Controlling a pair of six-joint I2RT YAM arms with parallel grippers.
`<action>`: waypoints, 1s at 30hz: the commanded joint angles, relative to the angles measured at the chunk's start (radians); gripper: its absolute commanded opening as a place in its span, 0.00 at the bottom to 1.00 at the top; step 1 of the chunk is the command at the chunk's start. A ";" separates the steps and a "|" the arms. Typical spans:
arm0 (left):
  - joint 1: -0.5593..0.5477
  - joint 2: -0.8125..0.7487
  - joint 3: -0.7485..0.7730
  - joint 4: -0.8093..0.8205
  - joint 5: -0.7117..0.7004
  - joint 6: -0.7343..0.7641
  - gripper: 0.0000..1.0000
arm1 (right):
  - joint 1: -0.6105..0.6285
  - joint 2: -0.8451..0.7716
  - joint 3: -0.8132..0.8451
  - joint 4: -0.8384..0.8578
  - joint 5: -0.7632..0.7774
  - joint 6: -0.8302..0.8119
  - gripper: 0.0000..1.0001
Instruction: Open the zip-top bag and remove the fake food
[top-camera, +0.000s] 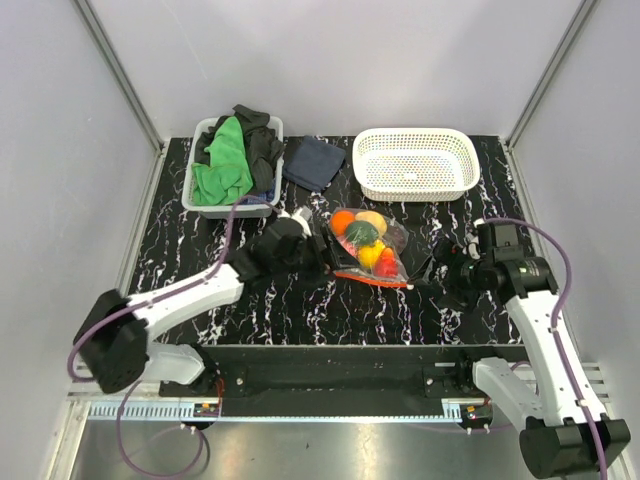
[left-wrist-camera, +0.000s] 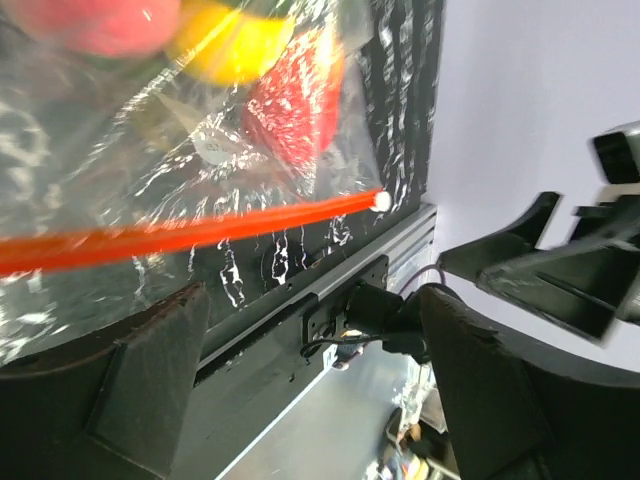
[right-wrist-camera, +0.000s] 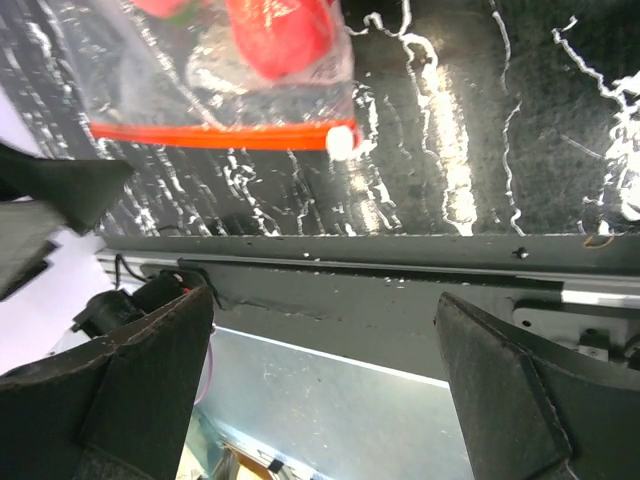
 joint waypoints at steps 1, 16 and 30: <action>-0.063 0.163 0.068 0.202 0.036 -0.146 0.84 | -0.003 0.036 0.032 0.035 0.058 -0.059 1.00; -0.120 0.379 0.087 0.277 0.055 -0.323 0.38 | -0.005 0.203 0.041 0.173 -0.099 -0.032 1.00; -0.011 0.258 0.112 0.038 0.085 -0.063 0.00 | -0.051 0.304 -0.112 0.322 -0.297 -0.045 0.90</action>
